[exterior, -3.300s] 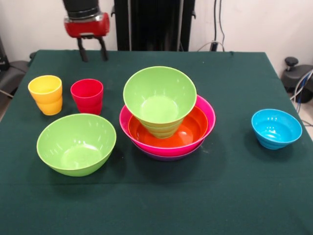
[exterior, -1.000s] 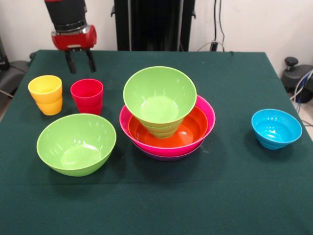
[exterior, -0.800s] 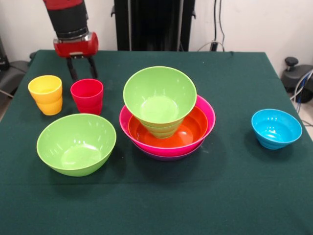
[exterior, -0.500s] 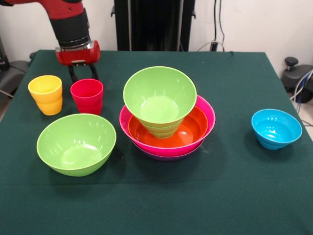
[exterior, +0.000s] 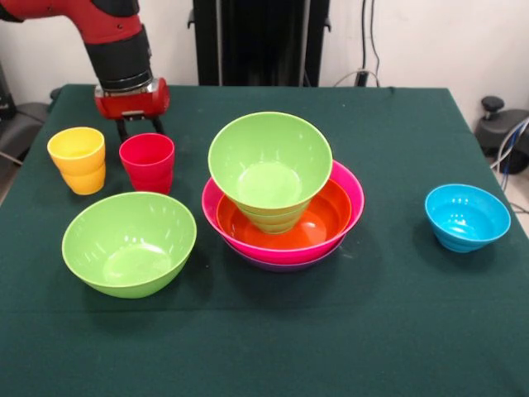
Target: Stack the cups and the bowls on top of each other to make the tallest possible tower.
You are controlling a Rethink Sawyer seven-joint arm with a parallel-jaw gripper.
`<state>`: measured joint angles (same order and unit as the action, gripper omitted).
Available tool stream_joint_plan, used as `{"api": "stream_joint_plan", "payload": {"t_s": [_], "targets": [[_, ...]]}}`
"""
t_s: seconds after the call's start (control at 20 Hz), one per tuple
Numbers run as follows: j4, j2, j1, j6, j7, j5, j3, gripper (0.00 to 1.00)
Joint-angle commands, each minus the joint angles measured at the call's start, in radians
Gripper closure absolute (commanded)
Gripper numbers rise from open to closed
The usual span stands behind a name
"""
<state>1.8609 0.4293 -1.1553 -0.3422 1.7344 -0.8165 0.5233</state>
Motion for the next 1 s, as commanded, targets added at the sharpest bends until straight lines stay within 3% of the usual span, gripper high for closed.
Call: {"api": "stream_joint_plan", "payload": {"t_s": [0.05, 0.3, 0.45, 1.0], "targets": [[-0.003, 0.074, 0.032, -0.093, -0.127, -0.034, 0.025, 0.0], [0.166, 0.274, -0.003, -0.166, -0.119, 0.095, 0.103, 0.0], [0.203, 0.328, -0.027, -0.202, -0.132, 0.15, 0.144, 0.0], [0.196, 0.37, -0.063, -0.281, -0.156, 0.222, 0.205, 0.0]]}}
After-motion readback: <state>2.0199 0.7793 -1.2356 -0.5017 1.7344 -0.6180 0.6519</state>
